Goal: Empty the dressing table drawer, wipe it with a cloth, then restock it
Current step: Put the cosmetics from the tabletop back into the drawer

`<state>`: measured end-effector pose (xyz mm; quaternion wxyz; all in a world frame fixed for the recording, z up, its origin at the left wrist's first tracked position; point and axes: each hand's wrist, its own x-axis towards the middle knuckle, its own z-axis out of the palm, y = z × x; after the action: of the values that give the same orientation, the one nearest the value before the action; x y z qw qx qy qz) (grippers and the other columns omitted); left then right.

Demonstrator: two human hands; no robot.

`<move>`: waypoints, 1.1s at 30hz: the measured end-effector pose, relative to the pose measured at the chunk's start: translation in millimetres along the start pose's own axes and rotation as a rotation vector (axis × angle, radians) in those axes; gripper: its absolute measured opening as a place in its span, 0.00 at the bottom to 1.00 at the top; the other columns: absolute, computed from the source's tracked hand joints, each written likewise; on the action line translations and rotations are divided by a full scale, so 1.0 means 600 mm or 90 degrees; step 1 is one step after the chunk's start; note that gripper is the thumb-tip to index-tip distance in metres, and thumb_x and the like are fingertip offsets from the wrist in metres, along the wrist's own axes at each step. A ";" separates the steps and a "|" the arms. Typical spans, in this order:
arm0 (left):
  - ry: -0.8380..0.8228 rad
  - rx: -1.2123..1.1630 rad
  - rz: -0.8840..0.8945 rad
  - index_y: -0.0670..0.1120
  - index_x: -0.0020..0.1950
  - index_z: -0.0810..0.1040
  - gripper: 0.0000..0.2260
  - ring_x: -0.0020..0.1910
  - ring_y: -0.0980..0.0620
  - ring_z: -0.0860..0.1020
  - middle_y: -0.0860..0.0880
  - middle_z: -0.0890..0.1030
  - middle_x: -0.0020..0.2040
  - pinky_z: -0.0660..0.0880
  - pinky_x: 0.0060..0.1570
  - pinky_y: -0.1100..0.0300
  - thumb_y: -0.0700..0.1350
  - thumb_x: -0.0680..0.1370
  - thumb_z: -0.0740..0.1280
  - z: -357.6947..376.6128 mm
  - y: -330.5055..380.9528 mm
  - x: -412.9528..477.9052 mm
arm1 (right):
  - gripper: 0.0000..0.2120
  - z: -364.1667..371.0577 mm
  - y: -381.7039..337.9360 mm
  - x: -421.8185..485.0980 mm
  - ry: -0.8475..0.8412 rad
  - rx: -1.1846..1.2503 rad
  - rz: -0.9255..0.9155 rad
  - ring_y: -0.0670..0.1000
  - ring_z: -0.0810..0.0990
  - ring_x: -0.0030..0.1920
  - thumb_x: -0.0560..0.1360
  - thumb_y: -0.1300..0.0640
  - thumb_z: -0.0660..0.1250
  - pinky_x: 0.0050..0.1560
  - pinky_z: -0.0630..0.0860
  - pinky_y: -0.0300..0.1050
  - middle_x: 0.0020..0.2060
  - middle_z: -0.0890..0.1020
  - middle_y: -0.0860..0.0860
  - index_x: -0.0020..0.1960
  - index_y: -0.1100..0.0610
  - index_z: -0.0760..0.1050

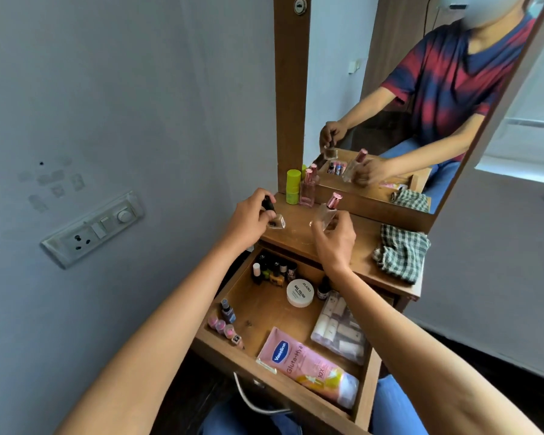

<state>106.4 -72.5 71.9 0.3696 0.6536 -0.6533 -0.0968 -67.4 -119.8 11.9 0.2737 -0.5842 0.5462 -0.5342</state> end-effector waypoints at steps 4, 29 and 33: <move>-0.056 0.090 0.016 0.48 0.55 0.74 0.08 0.37 0.53 0.77 0.50 0.80 0.44 0.70 0.34 0.62 0.42 0.77 0.68 -0.008 -0.007 -0.064 | 0.10 -0.019 0.000 -0.065 -0.019 0.002 -0.072 0.49 0.76 0.41 0.75 0.49 0.65 0.43 0.74 0.47 0.41 0.77 0.50 0.47 0.55 0.71; -0.134 0.397 -0.016 0.55 0.55 0.79 0.12 0.62 0.51 0.69 0.54 0.80 0.57 0.59 0.61 0.51 0.49 0.72 0.72 0.105 -0.088 -0.115 | 0.16 -0.013 0.091 -0.205 -0.257 -0.070 -0.034 0.45 0.77 0.50 0.73 0.57 0.70 0.52 0.74 0.38 0.51 0.79 0.47 0.59 0.54 0.73; -0.123 0.393 -0.018 0.54 0.56 0.78 0.12 0.61 0.50 0.69 0.54 0.80 0.56 0.59 0.60 0.51 0.49 0.73 0.72 0.105 -0.090 -0.114 | 0.16 -0.013 0.092 -0.205 -0.264 -0.075 -0.034 0.43 0.76 0.48 0.72 0.59 0.70 0.49 0.72 0.30 0.50 0.78 0.46 0.59 0.55 0.74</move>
<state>101.6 -38.5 -30.1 0.0891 0.7317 -0.6747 0.0391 -72.8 -17.1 -76.0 0.3314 -0.7112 0.4924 -0.3767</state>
